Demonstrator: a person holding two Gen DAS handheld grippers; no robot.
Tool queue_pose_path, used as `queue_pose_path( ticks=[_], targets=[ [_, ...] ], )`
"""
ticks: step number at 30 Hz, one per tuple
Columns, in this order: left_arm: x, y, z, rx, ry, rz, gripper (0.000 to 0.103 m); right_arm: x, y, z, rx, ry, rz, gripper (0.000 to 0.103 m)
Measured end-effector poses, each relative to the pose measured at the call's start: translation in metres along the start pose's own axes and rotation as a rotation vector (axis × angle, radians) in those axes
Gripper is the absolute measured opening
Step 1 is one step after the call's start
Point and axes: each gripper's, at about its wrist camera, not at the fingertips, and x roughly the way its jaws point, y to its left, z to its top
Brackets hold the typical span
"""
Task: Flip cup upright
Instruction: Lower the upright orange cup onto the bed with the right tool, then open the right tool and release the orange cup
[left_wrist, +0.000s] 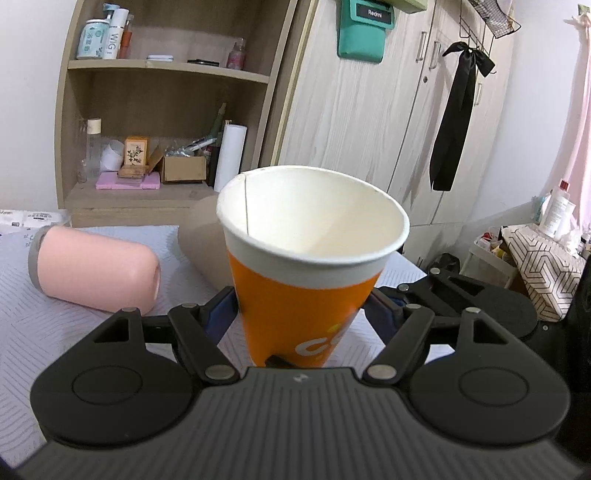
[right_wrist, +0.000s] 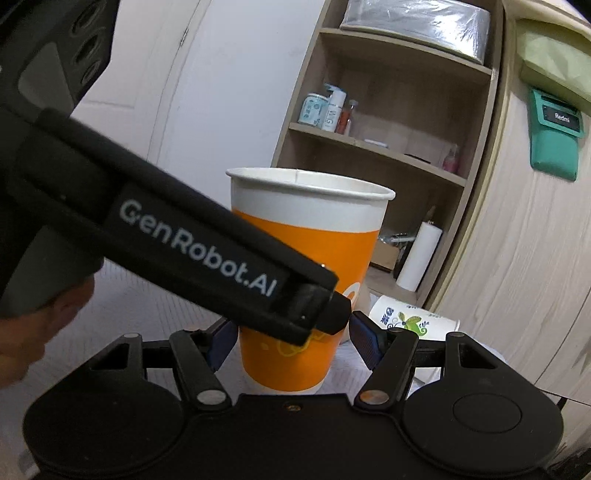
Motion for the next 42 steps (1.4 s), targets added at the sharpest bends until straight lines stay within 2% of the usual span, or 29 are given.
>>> queue_pose_path(
  ticks=[9,15,17,24,30,36,40,42],
  targets=[
    [0.013,-0.001,0.005,-0.008,0.001,-0.017,0.074,0.009,-0.028,0.000,0.203,0.036,0.089,0.071],
    [0.013,-0.003,0.006,-0.008,0.009,-0.016,0.075,0.010,-0.022,-0.004,0.191,0.033,0.085,0.071],
    [0.012,-0.004,0.006,-0.007,0.021,-0.018,0.075,0.010,-0.022,-0.003,0.204,0.056,0.088,0.070],
    [0.006,-0.002,0.004,-0.072,0.036,-0.043,0.079,0.005,-0.021,-0.005,0.246,0.076,0.071,0.071],
    [-0.001,-0.001,0.001,-0.093,0.044,-0.009,0.085,-0.006,-0.019,-0.009,0.255,0.062,0.048,0.074],
    [-0.017,0.001,-0.003,-0.133,0.046,0.019,0.086,-0.019,-0.018,-0.010,0.280,0.057,0.035,0.076],
    [-0.030,0.001,-0.002,-0.155,0.087,0.008,0.086,-0.033,-0.019,-0.012,0.310,0.055,0.033,0.077],
    [-0.039,-0.001,-0.002,-0.146,0.097,0.031,0.086,-0.041,-0.019,-0.012,0.322,0.057,0.029,0.077]
  ],
)
